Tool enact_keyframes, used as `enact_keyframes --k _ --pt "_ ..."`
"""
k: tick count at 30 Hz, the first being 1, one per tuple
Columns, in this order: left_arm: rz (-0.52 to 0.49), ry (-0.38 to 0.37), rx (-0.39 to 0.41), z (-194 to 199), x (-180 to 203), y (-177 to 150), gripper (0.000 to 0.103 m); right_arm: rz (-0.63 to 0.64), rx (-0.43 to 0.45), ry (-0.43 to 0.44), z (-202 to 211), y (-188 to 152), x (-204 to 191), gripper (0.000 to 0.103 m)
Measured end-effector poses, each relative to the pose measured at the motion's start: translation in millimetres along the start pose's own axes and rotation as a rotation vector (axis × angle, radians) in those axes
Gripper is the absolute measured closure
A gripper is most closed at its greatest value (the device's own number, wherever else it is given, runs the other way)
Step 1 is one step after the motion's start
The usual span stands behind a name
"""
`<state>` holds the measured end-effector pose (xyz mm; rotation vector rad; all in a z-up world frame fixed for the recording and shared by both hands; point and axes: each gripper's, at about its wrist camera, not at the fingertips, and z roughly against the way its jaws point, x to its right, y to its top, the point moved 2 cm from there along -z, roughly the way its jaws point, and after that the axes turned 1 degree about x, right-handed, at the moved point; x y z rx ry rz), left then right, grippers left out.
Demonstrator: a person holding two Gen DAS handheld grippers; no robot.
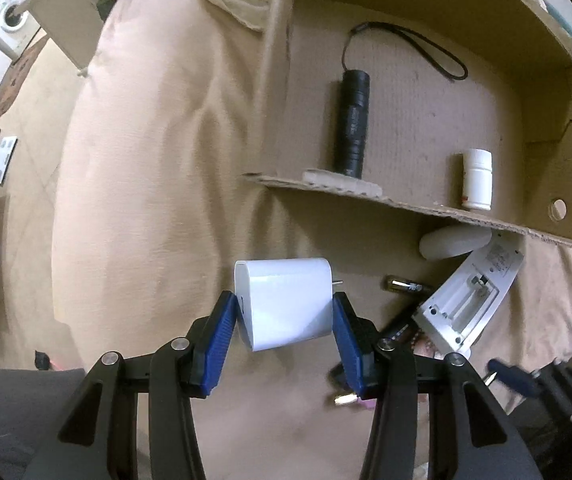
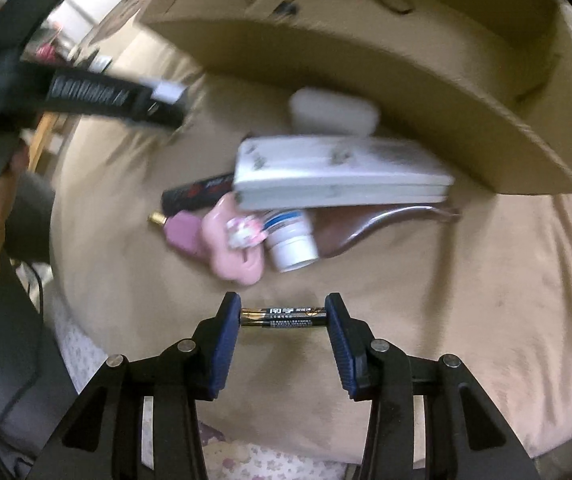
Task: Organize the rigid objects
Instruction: 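Grasp the white plug charger with the left tool while the right tool grasps the AA battery, then carry the charger and battery into the box and open both tools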
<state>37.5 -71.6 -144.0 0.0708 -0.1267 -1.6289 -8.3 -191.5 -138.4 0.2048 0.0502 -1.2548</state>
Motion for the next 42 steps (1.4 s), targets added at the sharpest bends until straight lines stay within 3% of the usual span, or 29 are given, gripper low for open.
enact_keyframes --k 11,19,24,32,42 --pt "-0.086 -0.012 0.137 62.0 13.7 -21.8 0.058 -0.146 0.210 0.025 68.8 4.8 50.6 0.057" --pt "-0.146 -0.015 0.283 109.2 -3.7 25.3 0.058 -0.234 0.408 0.019 104.6 25.4 62.2 0.057" --pt "-0.188 -0.005 0.279 110.1 0.1 50.1 0.058 -0.270 0.489 0.017 114.4 46.0 70.0 0.057" --pt "-0.221 -0.006 0.252 94.0 20.3 82.8 0.058 -0.275 0.505 -0.019 108.5 79.6 89.4 0.057" --pt "-0.253 0.027 0.240 49.9 32.5 97.6 0.058 -0.307 0.380 -0.003 67.8 97.5 95.2 0.057"
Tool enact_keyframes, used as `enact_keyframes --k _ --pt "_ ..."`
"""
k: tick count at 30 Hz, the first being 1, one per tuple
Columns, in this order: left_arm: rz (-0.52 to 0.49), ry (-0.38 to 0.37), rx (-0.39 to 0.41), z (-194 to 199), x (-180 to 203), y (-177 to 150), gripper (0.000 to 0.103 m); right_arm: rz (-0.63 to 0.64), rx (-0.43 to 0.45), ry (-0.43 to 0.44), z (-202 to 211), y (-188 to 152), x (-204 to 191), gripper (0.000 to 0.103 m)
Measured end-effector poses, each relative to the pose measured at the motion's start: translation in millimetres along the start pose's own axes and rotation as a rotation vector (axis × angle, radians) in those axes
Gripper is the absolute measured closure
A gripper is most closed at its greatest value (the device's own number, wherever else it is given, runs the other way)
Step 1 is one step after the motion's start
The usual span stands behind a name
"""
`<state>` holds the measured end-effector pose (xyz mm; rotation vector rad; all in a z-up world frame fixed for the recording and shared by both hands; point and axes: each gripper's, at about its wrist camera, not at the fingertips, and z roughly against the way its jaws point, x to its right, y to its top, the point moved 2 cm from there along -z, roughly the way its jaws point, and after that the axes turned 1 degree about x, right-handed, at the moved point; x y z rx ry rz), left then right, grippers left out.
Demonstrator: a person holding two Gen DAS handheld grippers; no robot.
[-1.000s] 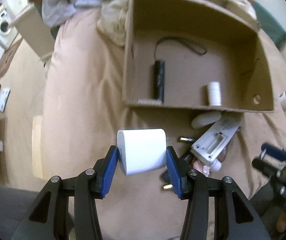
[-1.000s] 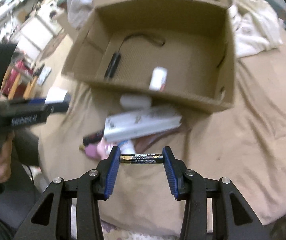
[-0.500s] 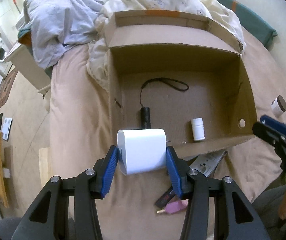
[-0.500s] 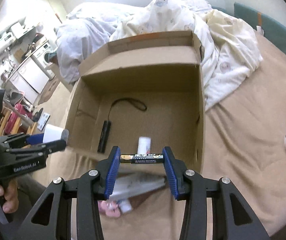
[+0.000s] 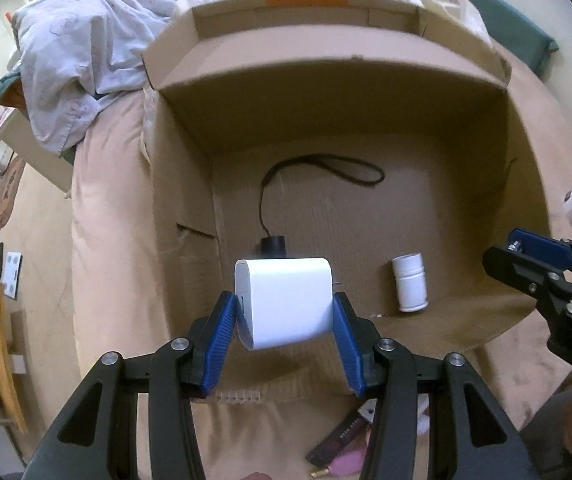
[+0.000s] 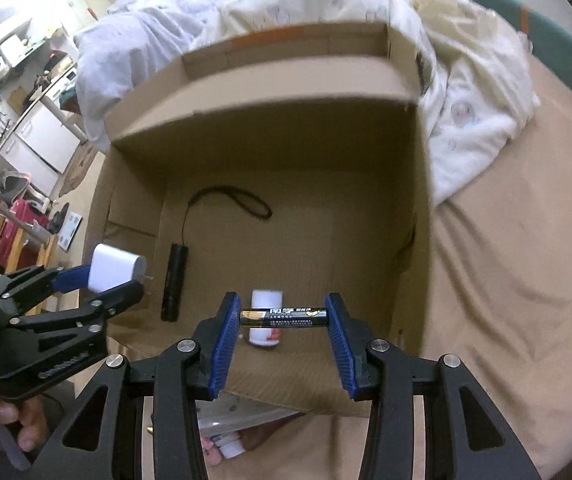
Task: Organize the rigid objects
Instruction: 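Carry the charger and battery into the box and open both tools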
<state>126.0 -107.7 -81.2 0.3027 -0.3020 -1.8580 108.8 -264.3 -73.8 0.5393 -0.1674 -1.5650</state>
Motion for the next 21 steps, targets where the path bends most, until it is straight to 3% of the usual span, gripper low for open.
enact_keyframes --k 21 --pt "-0.039 0.037 -0.063 -34.3 12.8 -4.8 0.058 -0.046 -0.156 -0.040 -38.8 -16.6 2.2 0.057"
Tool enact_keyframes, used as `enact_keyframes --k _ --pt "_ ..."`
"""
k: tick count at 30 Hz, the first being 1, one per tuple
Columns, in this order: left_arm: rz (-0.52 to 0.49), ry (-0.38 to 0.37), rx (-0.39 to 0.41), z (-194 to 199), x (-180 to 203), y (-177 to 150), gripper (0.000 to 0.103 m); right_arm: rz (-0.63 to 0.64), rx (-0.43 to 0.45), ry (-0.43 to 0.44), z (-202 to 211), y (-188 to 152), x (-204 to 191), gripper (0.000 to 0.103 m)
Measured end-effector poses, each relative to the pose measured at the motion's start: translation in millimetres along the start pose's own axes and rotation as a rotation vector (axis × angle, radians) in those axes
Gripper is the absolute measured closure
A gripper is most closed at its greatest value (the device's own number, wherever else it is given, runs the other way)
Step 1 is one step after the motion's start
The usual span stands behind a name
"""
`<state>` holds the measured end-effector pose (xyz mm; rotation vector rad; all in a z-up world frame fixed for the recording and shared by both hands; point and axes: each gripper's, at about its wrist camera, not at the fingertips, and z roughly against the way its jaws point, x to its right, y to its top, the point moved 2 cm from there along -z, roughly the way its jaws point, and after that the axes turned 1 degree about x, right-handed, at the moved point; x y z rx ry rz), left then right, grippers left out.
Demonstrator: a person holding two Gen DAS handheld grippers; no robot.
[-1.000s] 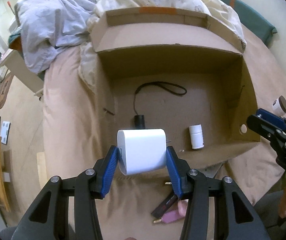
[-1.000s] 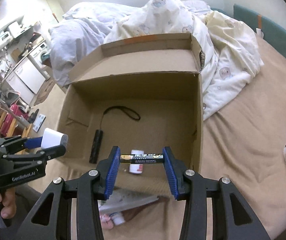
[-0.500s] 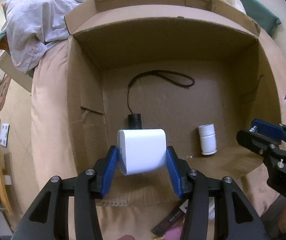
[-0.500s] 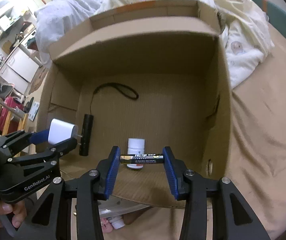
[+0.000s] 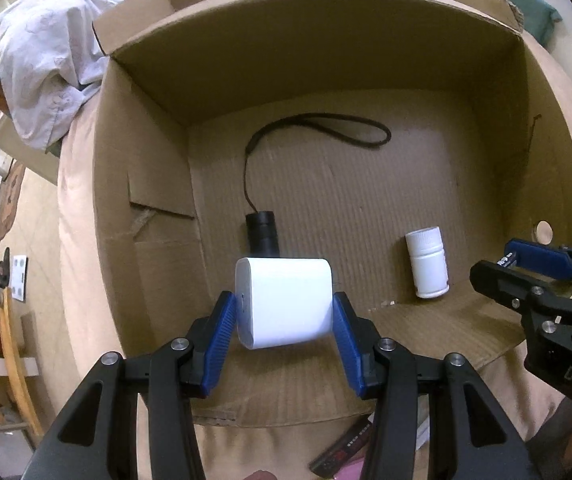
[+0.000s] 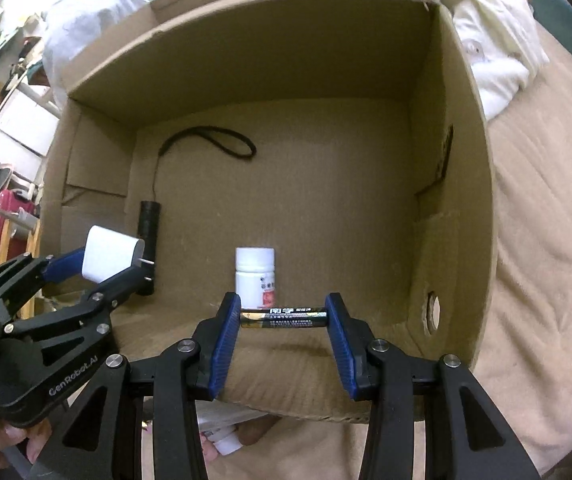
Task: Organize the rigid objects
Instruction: 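Carry the charger and battery into the box and open both tools, then withdraw both tools from the box back toward the item pile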
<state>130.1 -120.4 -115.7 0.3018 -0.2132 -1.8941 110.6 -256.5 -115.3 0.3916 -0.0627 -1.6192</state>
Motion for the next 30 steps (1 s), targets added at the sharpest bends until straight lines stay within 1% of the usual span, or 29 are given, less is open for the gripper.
enact_keyframes --k 3,16,17,18,19,20,21,22,23,24,26,30 --pt "0.007 0.004 -0.002 -1.1 -1.5 0.5 0.058 -0.006 -0.016 -0.001 -1.9 -0.5 1.6 0.057" --pt "0.028 -0.005 -0.014 -2.0 -2.8 0.3 0.058 -0.018 -0.019 0.016 -4.9 7.1 2.4 0.057" --pt "0.030 -0.007 -0.010 -0.8 -3.4 0.0 0.056 -0.024 -0.014 0.030 -4.0 8.0 2.8 0.052" --pt "0.029 -0.006 -0.004 0.4 -3.3 0.1 0.042 -0.029 -0.008 0.042 -3.7 8.0 3.3 0.046" --pt "0.029 -0.003 0.002 2.1 -3.0 0.5 0.024 -0.033 0.001 0.067 -1.8 9.0 2.7 0.042" --pt "0.038 -0.011 0.009 4.8 -3.2 0.5 0.020 -0.036 0.011 0.086 0.8 10.1 1.7 0.034" --pt "0.045 -0.027 0.013 7.2 -3.2 0.6 0.019 -0.037 0.026 0.100 4.7 11.6 0.0 0.028" --pt "0.055 -0.041 0.016 10.1 -2.9 0.8 0.017 -0.037 0.045 0.110 8.6 13.0 -1.0 0.025" --pt "0.061 -0.046 0.021 12.5 -3.1 1.0 0.016 -0.035 0.063 0.117 12.4 14.2 -1.7 0.014" --pt "0.067 -0.047 0.028 15.3 -3.3 1.1 0.013 -0.033 0.085 0.121 16.7 15.4 -2.3 0.000" --pt "0.082 -0.048 0.048 20.4 -6.3 2.8 0.011 -0.033 0.129 0.130 23.8 17.4 -2.1 0.000" --pt "0.104 -0.046 0.075 26.8 -10.7 4.3 0.011 -0.051 0.150 0.134 27.0 20.2 2.7 0.000"
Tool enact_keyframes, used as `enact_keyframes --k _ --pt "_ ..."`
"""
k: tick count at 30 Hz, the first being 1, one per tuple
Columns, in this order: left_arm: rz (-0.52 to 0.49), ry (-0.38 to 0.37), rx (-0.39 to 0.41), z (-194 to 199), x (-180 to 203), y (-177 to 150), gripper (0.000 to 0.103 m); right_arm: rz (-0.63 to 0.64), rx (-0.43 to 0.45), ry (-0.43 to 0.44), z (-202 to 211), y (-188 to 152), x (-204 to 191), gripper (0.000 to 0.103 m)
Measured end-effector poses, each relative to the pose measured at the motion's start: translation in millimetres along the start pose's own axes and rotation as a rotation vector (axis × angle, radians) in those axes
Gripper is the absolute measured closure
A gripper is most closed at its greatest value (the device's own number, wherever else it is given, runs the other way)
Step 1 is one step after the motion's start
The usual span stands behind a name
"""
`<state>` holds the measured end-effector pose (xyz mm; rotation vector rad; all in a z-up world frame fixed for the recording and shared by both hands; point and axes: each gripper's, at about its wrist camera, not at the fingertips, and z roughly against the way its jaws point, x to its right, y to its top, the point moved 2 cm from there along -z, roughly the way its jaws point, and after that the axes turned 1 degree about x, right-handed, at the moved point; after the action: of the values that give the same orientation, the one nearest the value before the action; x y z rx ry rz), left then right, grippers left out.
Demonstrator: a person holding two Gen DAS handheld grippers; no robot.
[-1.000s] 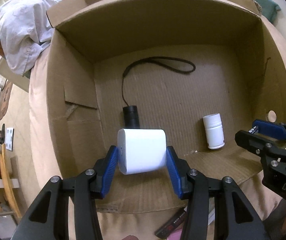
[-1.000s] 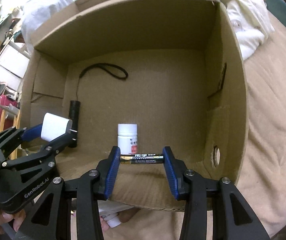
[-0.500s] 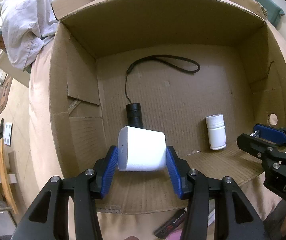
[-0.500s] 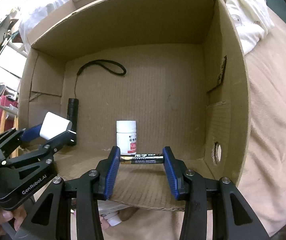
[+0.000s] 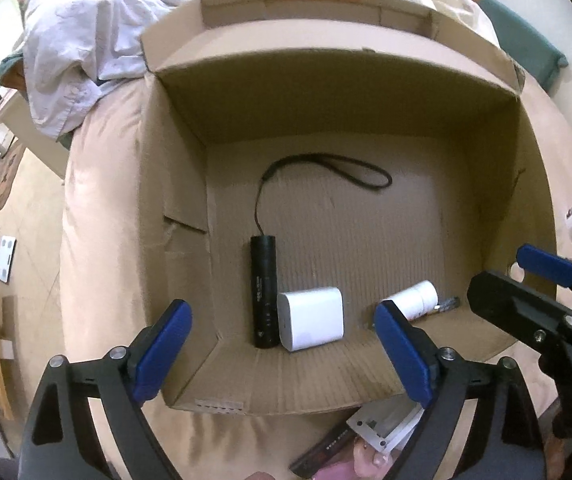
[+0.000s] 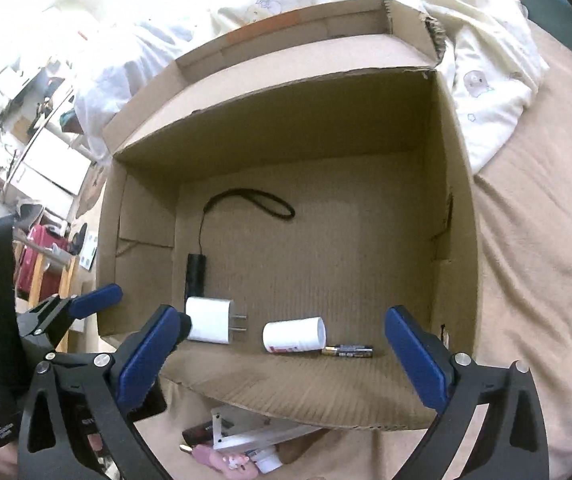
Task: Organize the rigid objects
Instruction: 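Withdraw both tools from the box back toward the item pile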
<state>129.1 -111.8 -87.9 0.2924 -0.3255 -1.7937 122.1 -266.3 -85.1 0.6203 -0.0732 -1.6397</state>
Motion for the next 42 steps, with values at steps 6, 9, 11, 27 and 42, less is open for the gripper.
enact_keyframes --k 6,9,11,27,42 --pt "0.001 0.003 -0.001 0.6 0.8 -1.9 0.011 0.002 0.004 -0.014 2.1 -0.1 -1.6 0.000" --pt "-0.001 0.001 -0.003 -0.3 1.4 -1.9 0.011 0.006 0.002 -0.018 2.2 0.3 -1.5 0.000" --pt "-0.003 0.005 -0.002 -0.1 0.8 -1.6 0.011 0.008 0.001 -0.018 2.7 0.5 -1.6 0.000" --pt "0.022 0.001 0.037 48.2 -19.4 -9.5 0.011 -0.043 0.050 0.030 28.6 -6.5 -6.6 0.000" --pt "0.165 -0.006 -0.023 48.0 -57.4 -67.0 0.011 -0.134 -0.007 0.061 44.5 -64.0 8.7 0.000"
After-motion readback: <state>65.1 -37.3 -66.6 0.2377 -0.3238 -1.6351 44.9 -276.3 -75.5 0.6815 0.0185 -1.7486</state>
